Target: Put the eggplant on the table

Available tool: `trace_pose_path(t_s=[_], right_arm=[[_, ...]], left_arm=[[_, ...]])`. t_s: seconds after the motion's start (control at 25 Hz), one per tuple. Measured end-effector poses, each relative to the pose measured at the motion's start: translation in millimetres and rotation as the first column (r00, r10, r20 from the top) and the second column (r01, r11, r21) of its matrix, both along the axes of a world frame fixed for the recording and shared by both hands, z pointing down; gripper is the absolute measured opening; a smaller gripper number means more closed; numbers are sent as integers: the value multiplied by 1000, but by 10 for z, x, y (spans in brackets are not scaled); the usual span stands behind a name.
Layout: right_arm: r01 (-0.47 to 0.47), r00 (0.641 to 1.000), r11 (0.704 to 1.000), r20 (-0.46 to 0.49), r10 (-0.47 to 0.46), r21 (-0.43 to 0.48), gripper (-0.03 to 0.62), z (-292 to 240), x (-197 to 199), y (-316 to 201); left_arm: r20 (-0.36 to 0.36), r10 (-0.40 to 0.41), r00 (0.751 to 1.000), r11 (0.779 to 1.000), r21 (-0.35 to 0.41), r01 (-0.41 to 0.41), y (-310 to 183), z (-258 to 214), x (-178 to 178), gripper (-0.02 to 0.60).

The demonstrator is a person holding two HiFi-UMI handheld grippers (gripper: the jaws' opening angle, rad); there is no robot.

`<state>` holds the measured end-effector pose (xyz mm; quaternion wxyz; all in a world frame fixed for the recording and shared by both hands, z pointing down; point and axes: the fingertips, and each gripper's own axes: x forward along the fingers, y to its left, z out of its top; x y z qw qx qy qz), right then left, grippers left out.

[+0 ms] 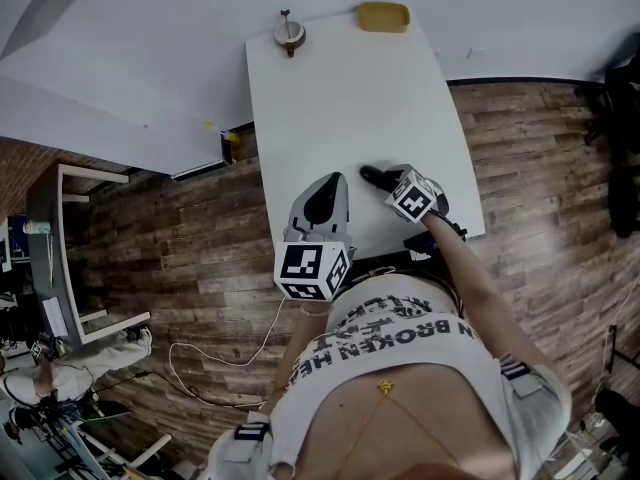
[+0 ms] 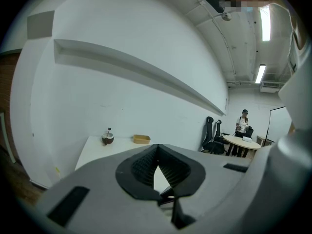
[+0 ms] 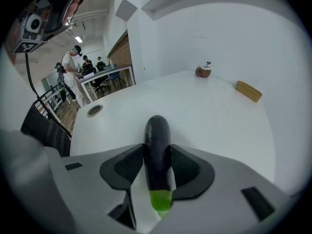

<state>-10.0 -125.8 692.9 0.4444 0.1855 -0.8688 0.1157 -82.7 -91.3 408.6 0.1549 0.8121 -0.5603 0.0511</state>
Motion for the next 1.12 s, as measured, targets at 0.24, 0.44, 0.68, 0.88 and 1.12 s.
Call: trace_pose_path(t_s=[0.24,0.44,0.68,0.88,1.12], right_arm=[[0,1000,1000,-1,0,-1,175,-10,2,-2],[-1,1000,1000,2,1,-10,175,3,-3,25],[-13,1000,999,23,14,-30,181,18,24,22],[17,1000,998,10,-16,-58,202,49,58,98],[8,1000,998,29,-6,-55,218,-20,55,86]], left_arm=[[-3,-3,1000,1000,0,3,-5,-12,-12,-2],[-4,-1,1000,1000,-2,1,11,20,-6,-2],[-3,-2,1000,1000,0,2,7,13,2,-2],[-1,-9,1000,1000,-4,9,7,26,-16,-2],[-2,-4,1000,1000,-8,4,-3,31,-3,-2]])
